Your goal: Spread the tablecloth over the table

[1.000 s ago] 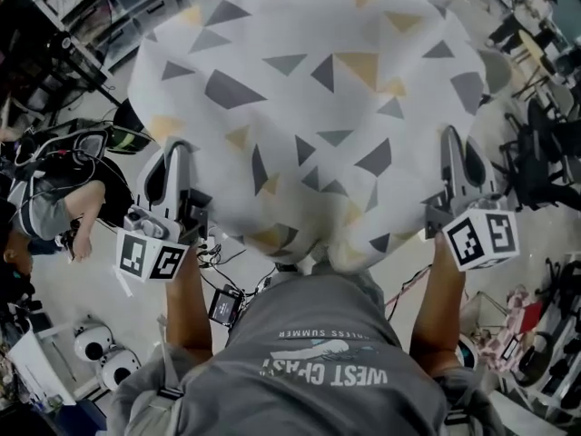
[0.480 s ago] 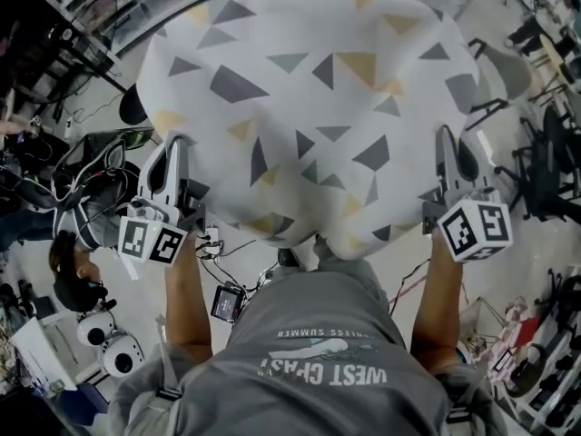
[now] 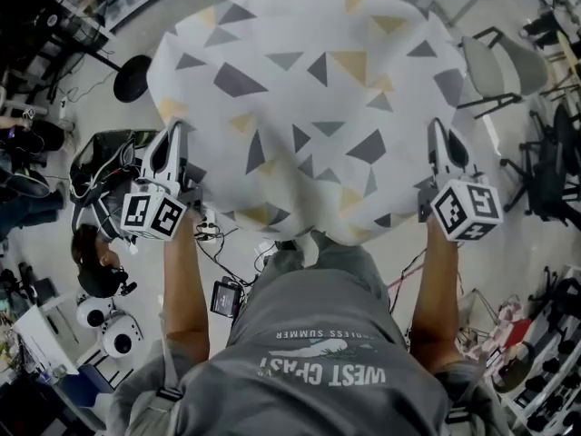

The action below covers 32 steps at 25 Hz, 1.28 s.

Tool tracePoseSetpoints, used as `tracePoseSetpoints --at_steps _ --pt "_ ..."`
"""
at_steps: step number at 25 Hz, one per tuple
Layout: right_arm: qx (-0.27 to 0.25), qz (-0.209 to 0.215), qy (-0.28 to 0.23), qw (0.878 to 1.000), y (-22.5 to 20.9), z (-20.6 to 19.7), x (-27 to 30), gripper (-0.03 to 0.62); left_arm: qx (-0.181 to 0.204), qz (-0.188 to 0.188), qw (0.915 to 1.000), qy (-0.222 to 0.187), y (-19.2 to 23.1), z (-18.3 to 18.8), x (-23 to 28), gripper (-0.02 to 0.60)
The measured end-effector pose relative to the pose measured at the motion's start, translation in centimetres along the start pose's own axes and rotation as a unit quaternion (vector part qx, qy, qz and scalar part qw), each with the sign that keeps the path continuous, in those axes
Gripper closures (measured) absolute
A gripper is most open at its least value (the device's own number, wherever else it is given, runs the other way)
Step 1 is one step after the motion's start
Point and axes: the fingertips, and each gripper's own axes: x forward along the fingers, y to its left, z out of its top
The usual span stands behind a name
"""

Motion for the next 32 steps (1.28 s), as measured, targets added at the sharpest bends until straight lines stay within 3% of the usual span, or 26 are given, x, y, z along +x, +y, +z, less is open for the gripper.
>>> tracePoseSetpoints --at_steps 9,16,25,32 --pt "0.025 -0.025 0.078 0.996 -5.2 -6.7 -0.5 0.582 -0.013 0.010 0.9967 0.080 -0.8 -6.5 1.8 0.581" --pt "0.020 -0.027 0.137 0.990 -7.5 -12.4 3.3 0.582 -0.012 0.022 0.9888 0.147 1.9 -12.9 5.0 0.581" --pt "0.020 -0.041 0.252 0.967 -13.0 -22.3 8.6 0.580 -0.016 0.041 0.9660 0.255 4.4 -22.9 8.9 0.581" --pt "0.027 -0.062 0.314 0.947 -18.5 -30.5 10.1 0.577 -0.020 0.084 0.9443 0.317 7.8 -30.3 8.7 0.580"
